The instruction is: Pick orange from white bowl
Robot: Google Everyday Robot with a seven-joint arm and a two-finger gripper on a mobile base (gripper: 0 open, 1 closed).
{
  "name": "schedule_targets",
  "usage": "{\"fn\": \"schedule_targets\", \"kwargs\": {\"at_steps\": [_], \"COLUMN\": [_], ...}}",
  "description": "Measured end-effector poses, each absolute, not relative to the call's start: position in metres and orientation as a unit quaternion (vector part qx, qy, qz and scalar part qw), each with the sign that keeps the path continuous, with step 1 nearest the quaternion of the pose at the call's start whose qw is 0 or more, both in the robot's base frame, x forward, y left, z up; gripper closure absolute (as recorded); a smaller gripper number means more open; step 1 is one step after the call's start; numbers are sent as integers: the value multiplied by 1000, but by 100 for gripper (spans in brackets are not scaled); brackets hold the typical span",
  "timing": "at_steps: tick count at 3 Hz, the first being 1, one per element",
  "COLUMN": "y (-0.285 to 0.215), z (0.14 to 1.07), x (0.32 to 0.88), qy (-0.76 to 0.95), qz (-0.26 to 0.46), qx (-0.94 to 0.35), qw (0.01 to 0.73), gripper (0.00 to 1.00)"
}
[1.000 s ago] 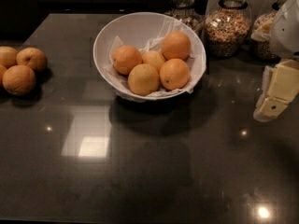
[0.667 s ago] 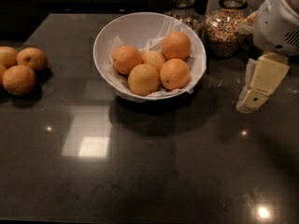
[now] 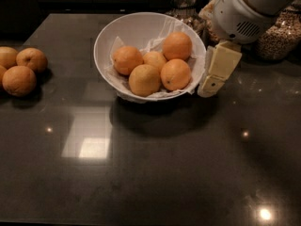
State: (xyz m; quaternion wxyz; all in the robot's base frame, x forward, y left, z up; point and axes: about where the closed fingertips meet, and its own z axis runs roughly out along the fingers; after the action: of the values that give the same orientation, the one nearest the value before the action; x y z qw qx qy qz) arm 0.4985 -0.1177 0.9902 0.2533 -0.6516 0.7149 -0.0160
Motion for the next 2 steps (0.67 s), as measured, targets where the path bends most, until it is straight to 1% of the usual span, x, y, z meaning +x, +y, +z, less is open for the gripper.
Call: {"fn": "schedule_targets", "kwargs": {"at_steps": [1,2], "y": [-118,-97], "z": [990,984], "x": [498,507], "qy": [715,709], "qz": [-16,24], "qx": [-652,-648], "qw": [253,278], "gripper": [0,0]}}
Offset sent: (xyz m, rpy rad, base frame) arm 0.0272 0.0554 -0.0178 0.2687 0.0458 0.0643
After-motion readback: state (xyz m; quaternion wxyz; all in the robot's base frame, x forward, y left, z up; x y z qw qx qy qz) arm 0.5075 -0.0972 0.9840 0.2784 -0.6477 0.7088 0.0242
